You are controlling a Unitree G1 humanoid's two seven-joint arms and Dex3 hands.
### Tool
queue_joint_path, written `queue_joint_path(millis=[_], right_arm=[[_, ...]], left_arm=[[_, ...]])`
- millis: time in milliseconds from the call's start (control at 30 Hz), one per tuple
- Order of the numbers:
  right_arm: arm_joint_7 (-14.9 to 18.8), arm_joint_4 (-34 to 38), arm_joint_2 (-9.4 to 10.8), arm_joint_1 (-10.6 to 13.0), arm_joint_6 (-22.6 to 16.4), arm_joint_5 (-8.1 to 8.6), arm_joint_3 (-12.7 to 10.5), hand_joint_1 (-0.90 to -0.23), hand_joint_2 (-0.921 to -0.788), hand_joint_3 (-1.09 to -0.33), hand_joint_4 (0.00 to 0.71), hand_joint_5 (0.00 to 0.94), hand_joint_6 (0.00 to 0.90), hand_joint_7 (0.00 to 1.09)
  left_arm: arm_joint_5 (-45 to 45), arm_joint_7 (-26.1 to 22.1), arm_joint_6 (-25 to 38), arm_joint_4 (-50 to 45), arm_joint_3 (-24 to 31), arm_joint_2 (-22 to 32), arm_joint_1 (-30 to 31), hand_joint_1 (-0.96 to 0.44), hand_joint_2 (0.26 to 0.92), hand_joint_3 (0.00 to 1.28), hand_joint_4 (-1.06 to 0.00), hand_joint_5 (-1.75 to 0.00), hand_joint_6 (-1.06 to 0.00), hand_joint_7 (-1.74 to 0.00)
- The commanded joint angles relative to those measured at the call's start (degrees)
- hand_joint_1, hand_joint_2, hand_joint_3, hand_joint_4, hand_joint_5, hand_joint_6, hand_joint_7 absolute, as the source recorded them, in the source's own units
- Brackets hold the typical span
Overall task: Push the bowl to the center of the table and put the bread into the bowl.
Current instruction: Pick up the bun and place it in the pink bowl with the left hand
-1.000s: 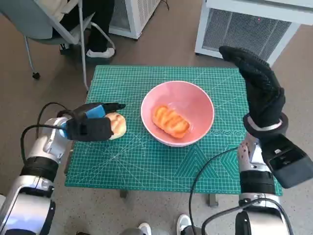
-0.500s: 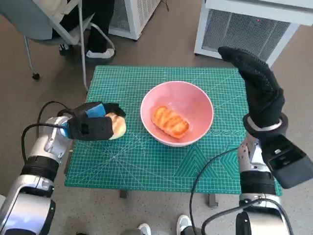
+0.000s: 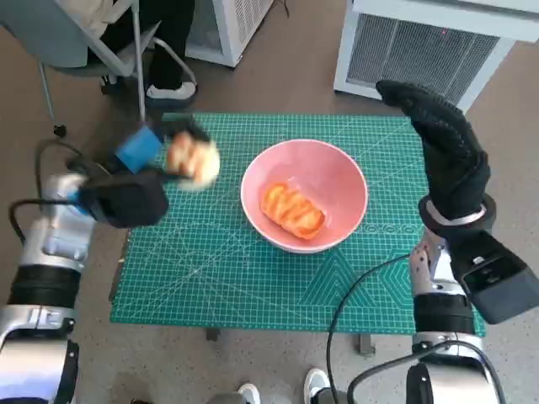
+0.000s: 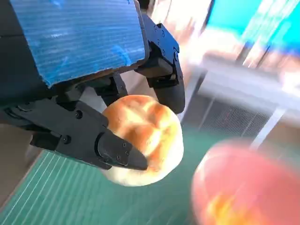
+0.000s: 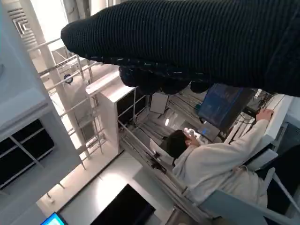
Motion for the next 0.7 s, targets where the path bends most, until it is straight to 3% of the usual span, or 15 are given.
queue_joint_path(millis=[33, 233, 533, 600, 667, 700], right_arm=[[0.46, 1.2, 0.09, 0.04, 0.34, 0.26, 0.06, -0.577, -0.921, -0.732, 0.279, 0.002, 0.218, 0.27], [0.5, 1.24, 0.34, -0.12, 0.53, 0.46, 0.22, -0.573, -0.921, -0.731, 0.283, 0.004, 0.217, 0.28], [0.55, 1.32, 0.57, -0.55, 0.85, 0.6, 0.42, -0.573, -0.921, -0.729, 0.289, 0.005, 0.216, 0.28], [0.53, 1.41, 0.61, -0.63, 0.92, 0.59, 0.42, -0.573, -0.921, -0.729, 0.289, 0.005, 0.216, 0.28], [0.5, 1.43, 0.66, -0.7, 1.07, 0.58, 0.44, -0.574, -0.921, -0.728, 0.289, 0.005, 0.216, 0.28], [0.47, 1.43, 0.68, -0.73, 1.14, 0.56, 0.45, -0.574, -0.921, -0.728, 0.29, 0.005, 0.217, 0.28]], left_arm=[[-0.14, 3.38, -1.03, -5.65, 0.83, -2.03, -1.74, 0.0, 0.92, 0.06, -0.73, -1.09, -0.59, -1.23], [1.92, 6.48, -2.14, -7.97, -1.68, -6.2, -3.53, 0.0, 0.921, 0.05, -0.75, -1.08, -0.61, -1.19], [1.53, 1.91, -3.34, -2.83, -7.24, -11.51, -7.83, 0.0, 0.92, 0.04, -0.73, -1.09, -0.64, -1.18], [1.88, 0.95, -3.62, -0.46, -8.51, -12.56, -8.74, 0.0, 0.921, 0.07, -0.68, -1.11, -0.63, -1.22], [2.25, -0.37, -3.68, 2.25, -9.86, -13.49, -9.67, 0.0, 0.921, 0.15, -0.56, -1.21, -0.57, -1.3], [2.33, -0.95, -3.72, 3.4, -10.36, -13.83, -10.04, -0.12, 0.921, 0.2, -0.49, -0.98, -0.52, -1.36]])
